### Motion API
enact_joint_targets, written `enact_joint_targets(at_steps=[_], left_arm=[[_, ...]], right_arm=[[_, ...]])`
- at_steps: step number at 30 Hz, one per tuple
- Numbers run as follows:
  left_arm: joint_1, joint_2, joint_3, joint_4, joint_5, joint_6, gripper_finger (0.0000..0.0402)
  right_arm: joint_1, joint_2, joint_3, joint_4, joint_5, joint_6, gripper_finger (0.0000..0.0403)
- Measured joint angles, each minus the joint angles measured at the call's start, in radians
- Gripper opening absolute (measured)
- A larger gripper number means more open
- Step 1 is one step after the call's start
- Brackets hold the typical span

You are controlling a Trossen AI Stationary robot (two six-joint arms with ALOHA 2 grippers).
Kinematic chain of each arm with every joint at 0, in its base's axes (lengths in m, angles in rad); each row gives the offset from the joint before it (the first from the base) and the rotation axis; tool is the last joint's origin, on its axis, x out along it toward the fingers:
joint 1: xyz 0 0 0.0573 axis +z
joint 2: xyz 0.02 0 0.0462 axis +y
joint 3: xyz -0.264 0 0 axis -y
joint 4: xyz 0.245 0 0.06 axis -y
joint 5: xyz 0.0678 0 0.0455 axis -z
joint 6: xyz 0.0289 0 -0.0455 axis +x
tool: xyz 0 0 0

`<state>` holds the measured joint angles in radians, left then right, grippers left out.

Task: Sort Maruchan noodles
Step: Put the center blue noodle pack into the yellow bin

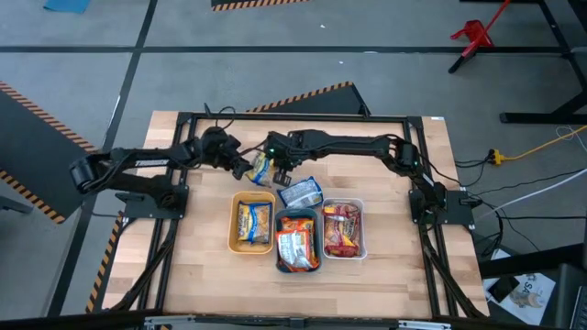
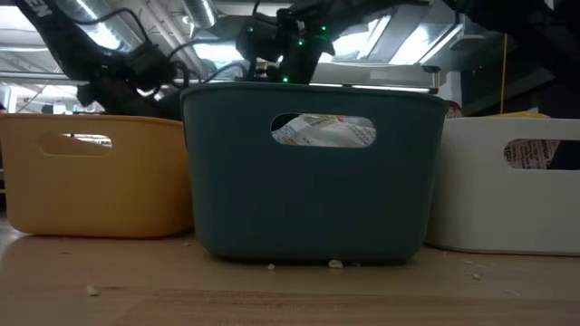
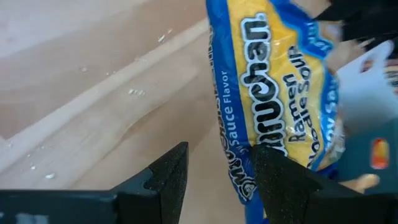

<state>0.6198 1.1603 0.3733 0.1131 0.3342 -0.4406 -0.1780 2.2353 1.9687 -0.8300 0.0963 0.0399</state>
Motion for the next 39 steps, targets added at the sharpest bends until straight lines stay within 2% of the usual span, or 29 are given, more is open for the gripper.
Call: enact_joint_targets(at_steps=[7, 14, 22, 27, 34, 39], left_arm=[[-0.002, -0.187, 0.002, -0.113, 0.012, -0.046, 0.0171], [-0.028, -0.354, 0.006, -0.18, 0.075, -0.134, 0.0171], [-0.203, -0.454, 0.007, -0.257, 0.101, -0.278, 0.0171], [-0.358, -0.478, 0.007, -0.323, 0.099, -0.4, 0.0171], [-0.594, -0.489, 0.007, -0.398, -0.046, -0.539, 0.0171], [-0.739, -0.488, 0.005, -0.397, -0.184, -0.615, 0.0171]], right_arm=[[0.006, 0.0, 0.071, -0.024, 0.008, 0.0, 0.0], [0.028, 0.0, 0.135, -0.05, 0.004, 0.006, 0.0], [0.104, 0.0, 0.143, -0.054, -0.018, 0.015, 0.0], [0.172, 0.0, 0.143, -0.053, -0.044, 0.063, 0.0], [0.27, 0.0, 0.143, -0.043, -0.038, 0.116, 0.0], [0.293, 0.01, 0.143, -0.028, -0.029, 0.136, 0.0]])
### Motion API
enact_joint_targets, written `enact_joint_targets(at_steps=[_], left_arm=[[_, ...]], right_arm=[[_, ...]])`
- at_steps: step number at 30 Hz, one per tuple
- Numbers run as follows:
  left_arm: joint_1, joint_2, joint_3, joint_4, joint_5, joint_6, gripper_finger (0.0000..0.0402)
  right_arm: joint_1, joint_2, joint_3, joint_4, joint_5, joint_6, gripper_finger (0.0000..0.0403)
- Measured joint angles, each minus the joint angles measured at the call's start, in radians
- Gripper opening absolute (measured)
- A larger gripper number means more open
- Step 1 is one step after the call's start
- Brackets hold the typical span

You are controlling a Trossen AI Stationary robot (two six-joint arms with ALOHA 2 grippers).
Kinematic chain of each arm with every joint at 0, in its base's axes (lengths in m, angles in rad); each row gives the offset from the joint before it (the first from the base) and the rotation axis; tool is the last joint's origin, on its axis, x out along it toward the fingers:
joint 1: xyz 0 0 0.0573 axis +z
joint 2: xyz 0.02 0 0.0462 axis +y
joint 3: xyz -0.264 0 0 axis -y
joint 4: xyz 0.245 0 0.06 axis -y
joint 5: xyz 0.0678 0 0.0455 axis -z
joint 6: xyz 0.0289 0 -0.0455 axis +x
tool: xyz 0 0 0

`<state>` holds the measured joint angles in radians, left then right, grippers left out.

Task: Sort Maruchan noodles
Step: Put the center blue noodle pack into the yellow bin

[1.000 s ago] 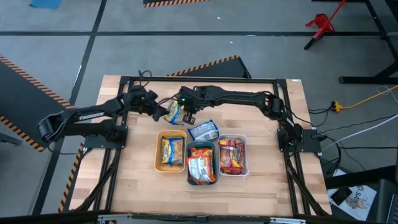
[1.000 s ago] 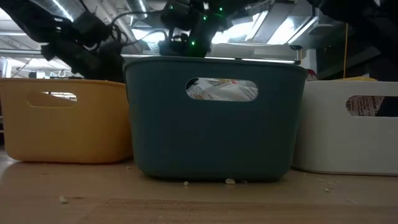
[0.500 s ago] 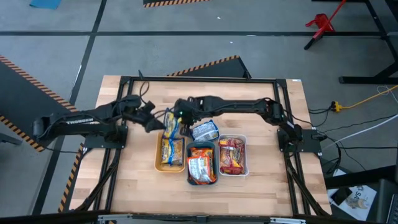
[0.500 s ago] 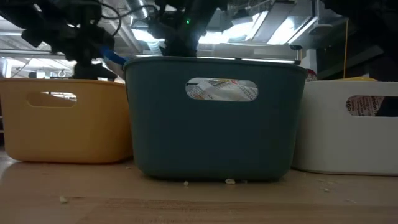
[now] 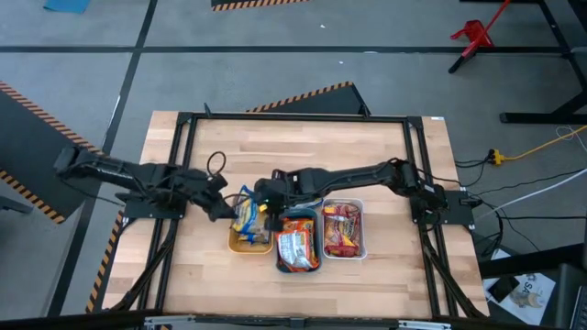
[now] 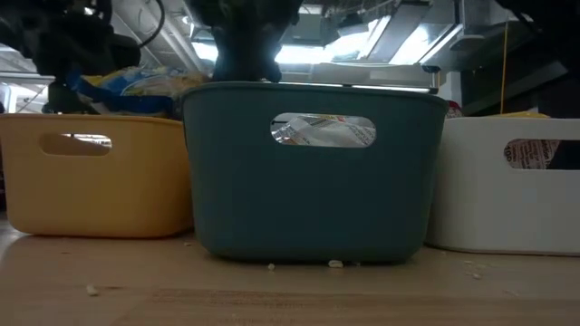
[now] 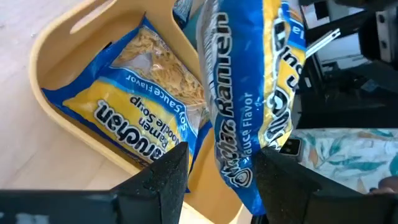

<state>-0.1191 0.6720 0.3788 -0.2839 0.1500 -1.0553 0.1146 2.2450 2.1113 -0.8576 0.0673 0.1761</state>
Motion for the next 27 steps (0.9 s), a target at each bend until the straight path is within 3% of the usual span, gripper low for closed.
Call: enact_joint_targets(at_steps=[5, 11, 21, 27], left_arm=[[-0.104, 0.002, 0.0, -0.025, -0.108, -0.067, 0.0171], [-0.19, 0.011, 0.0, -0.041, -0.168, -0.135, 0.0171], [-0.235, 0.048, -0.001, -0.042, -0.219, -0.143, 0.0171], [-0.237, 0.09, -0.001, -0.04, -0.215, -0.14, 0.0171]], right_arm=[[0.0, 0.027, -0.001, 0.031, -0.024, 0.027, 0.0], [0.0, 0.035, -0.004, 0.053, -0.052, 0.031, 0.0], [0.0, 0.035, -0.004, 0.035, -0.097, 0.029, 0.0002], [-0.001, 0.034, -0.004, -0.001, -0.094, 0.026, 0.0055]])
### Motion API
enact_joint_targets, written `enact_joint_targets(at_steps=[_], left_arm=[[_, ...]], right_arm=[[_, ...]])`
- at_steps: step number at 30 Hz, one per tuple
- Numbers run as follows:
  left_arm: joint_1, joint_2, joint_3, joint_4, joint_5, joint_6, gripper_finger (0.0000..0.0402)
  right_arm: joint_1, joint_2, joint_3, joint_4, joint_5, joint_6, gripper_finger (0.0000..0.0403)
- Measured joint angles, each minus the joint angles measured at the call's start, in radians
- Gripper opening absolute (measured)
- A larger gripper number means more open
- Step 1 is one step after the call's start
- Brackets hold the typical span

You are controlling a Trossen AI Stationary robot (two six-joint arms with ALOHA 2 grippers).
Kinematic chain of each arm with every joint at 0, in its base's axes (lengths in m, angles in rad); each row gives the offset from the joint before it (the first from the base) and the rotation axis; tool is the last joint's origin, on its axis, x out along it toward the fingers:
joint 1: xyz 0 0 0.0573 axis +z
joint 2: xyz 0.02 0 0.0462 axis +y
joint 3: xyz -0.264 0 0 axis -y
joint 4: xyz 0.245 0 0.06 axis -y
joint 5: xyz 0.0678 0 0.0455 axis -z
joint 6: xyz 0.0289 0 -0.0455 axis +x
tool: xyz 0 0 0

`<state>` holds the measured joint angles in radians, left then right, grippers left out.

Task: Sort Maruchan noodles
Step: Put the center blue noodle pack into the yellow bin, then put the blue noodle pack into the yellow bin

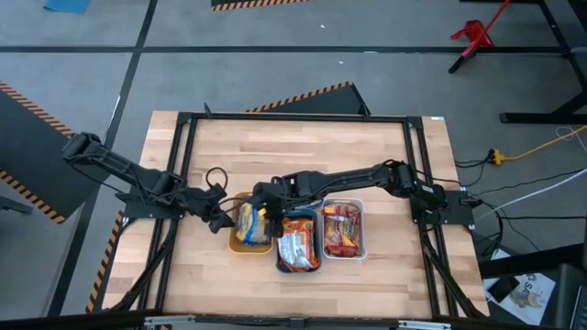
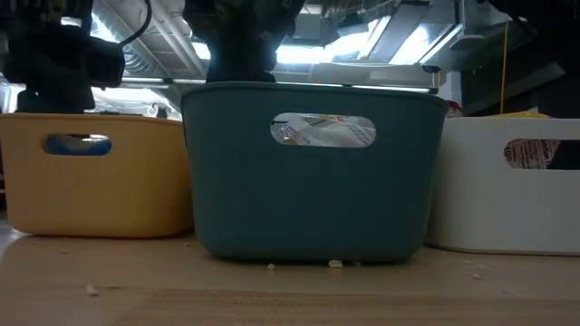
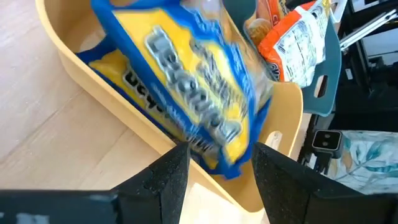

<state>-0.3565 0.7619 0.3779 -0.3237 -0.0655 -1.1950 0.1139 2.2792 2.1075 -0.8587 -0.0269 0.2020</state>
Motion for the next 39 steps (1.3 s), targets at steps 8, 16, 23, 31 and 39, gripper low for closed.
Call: enact_joint_targets(at_steps=[8, 16, 23, 31, 39], left_arm=[[0.009, 0.003, 0.0, -0.002, 0.01, 0.026, 0.0173], [0.084, -0.111, 0.061, -0.071, 0.057, 0.092, 0.0174], [0.145, -0.181, 0.23, -0.167, -0.028, 0.28, 0.0174], [0.162, -0.189, 0.341, -0.173, -0.172, 0.442, 0.0174], [0.162, -0.188, 0.343, -0.225, -0.215, 0.466, 0.0174]], right_arm=[[-0.009, 0.0, 0.008, -0.028, 0.066, -0.024, 0.0182], [-0.035, -0.005, 0.18, -0.33, 0.189, -0.13, 0.0218], [-0.1, -0.006, 0.237, -0.629, 0.284, -0.174, 0.0218], [-0.176, -0.029, 0.101, -0.66, 0.236, -0.152, 0.0218], [-0.224, -0.19, -0.291, -0.432, 0.169, -0.148, 0.0218]])
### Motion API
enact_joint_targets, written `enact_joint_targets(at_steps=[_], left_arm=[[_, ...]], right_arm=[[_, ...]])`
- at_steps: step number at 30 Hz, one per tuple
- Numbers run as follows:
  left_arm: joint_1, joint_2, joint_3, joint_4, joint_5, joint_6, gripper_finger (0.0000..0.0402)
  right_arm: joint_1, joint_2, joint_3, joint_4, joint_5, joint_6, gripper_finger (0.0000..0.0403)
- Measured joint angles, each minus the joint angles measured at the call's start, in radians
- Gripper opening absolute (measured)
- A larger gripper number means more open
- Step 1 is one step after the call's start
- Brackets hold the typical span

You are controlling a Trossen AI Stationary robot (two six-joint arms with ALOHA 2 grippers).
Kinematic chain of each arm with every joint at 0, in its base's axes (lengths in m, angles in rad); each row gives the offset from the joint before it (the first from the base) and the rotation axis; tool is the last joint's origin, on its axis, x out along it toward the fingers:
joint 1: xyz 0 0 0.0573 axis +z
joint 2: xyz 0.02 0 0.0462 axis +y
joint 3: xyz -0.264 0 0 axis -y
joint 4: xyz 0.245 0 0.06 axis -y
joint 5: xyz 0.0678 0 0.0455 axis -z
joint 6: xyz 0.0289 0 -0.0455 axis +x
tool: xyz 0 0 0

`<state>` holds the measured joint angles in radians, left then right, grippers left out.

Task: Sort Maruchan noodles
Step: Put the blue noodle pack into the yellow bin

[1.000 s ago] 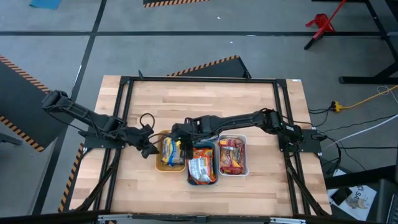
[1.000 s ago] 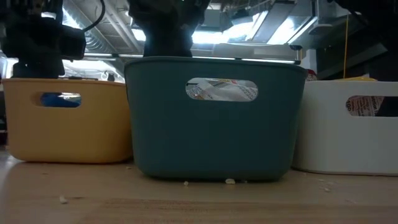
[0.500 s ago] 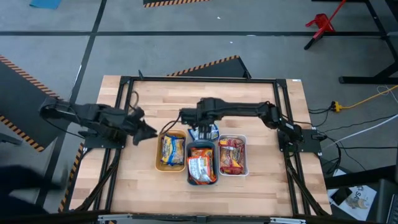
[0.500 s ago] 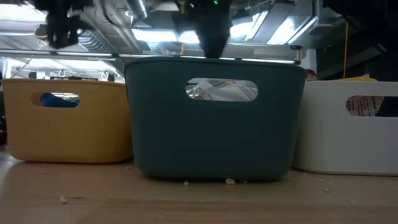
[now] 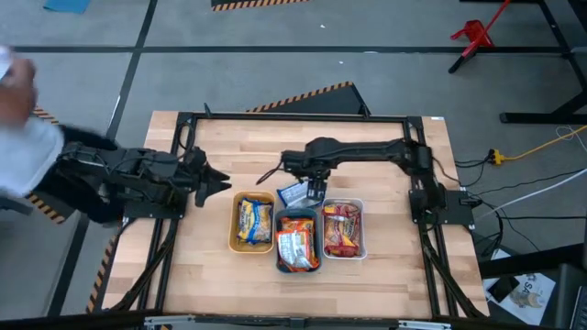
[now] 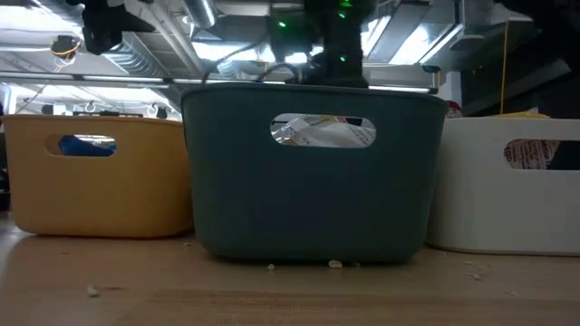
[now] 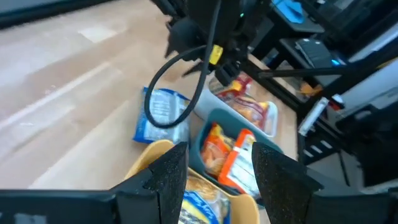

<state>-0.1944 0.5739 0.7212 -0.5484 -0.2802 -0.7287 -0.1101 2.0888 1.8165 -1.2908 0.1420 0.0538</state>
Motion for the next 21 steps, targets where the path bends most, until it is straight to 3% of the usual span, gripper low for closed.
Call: enact_joint_targets(at_steps=[4, 9, 13, 21], left_arm=[[0.0, 0.0, 0.0, -0.003, -0.043, 0.015, 0.0174], [0.02, 0.0, 0.0, 0.0, -0.062, 0.033, 0.0174], [0.057, 0.0, 0.0, 0.001, -0.056, 0.033, 0.0174], [0.121, 0.002, 0.0, -0.001, -0.043, 0.036, 0.0174]], right_arm=[[-0.017, -0.074, -0.19, 0.187, -0.047, 0.053, 0.0218], [-0.016, -0.085, -0.322, 0.388, -0.153, 0.081, 0.0218], [-0.016, -0.076, -0.378, 0.498, -0.215, 0.084, 0.0218], [-0.015, -0.078, -0.403, 0.6, -0.173, 0.078, 0.0207]])
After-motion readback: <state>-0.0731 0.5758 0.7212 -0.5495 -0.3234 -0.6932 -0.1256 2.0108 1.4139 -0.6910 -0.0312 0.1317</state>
